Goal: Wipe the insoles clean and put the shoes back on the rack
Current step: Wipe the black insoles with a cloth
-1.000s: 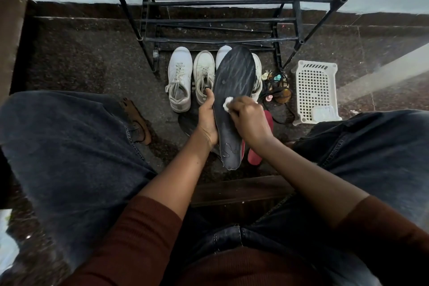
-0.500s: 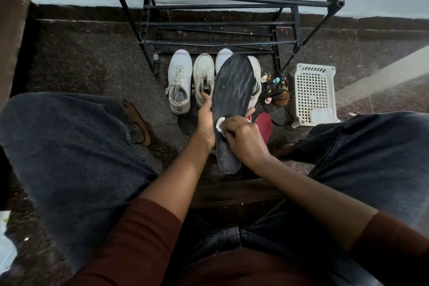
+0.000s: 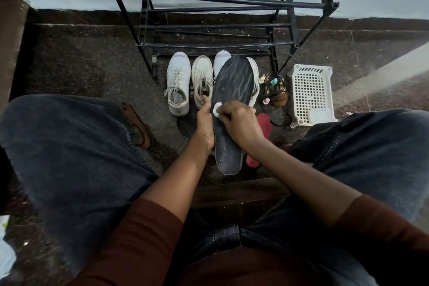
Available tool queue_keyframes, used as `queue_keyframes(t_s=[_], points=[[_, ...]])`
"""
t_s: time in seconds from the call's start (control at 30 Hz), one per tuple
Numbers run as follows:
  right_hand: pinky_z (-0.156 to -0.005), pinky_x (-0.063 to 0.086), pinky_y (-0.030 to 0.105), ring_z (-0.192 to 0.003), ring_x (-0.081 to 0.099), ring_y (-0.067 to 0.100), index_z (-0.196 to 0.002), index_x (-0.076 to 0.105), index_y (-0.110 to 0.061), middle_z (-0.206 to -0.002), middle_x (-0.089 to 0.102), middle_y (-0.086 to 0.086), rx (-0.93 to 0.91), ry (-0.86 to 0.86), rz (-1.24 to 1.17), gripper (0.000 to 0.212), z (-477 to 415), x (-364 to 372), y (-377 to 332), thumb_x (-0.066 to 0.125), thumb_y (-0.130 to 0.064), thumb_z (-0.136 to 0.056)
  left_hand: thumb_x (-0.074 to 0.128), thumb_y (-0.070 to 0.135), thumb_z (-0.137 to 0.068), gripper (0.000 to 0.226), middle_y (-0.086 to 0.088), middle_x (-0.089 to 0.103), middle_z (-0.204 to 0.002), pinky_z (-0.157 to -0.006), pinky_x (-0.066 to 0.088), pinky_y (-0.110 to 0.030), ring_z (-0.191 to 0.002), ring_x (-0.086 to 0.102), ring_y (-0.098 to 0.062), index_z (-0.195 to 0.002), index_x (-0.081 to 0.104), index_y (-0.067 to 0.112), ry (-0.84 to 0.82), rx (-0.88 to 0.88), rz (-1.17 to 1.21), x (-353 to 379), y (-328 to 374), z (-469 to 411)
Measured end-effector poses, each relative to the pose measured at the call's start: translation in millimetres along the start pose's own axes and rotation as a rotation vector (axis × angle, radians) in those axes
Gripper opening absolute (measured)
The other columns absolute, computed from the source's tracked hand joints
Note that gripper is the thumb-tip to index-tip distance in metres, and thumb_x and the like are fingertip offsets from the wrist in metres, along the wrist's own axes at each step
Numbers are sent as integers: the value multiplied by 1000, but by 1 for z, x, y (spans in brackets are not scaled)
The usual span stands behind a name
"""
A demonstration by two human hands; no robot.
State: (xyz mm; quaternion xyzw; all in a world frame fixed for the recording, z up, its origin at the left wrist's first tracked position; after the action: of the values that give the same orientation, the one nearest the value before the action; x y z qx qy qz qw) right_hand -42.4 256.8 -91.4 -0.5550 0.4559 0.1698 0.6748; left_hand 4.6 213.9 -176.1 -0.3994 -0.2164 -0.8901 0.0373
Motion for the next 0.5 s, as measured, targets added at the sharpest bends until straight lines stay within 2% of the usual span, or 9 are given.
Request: queue_keyframes(t_s=[0.07,0.27,0.43,0.5], points=[[-79,49,35,-83,64,31,-82,69,5,-86,69,18,-46,-38,-25,13,20,3,-7,63,10,-72,17,51,-101,78,-6,75,-81,-66,57,-22,-76,72,-15,-72,79,12,12,39,-18,-1,1,-1],[-79,45,31,-84,65,32,-84,70,6,-88,69,19,-41,-14,0,12,7,-2,6,64,8,-75,27,43,-101,68,-9,73,-74,-62,57,-23,-69,71,-17,-71,77,7,12,-55,-56,4,-5,-1],[-84,41,26,-93,63,29,-94,70,4,-97,69,18,75,51,62,17,-31,-4,29,59,4,-80,32,37,-101,43,-9,70,-74,-75,52,-31,-74,67,-20,-95,63,8,21,-104,-7,9,-13,5],[-85,42,27,-95,62,28,-95,70,3,-99,68,17,96,53,67,18,-33,-2,30,59,3,-81,33,37,-101,43,-9,70,-76,-77,50,-32,-75,66,-20,-94,64,9,26,-112,4,9,-14,4]])
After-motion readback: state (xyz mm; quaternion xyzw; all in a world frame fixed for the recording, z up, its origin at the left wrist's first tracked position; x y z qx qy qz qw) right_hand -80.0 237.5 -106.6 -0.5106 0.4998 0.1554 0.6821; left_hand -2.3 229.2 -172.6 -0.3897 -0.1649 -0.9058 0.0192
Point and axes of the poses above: each hand's wrist, its own z-axis away from the middle knuckle, its own x-axis out of the palm, y = z × x, the point moved 5 cm from there along -z, towards the middle knuckle
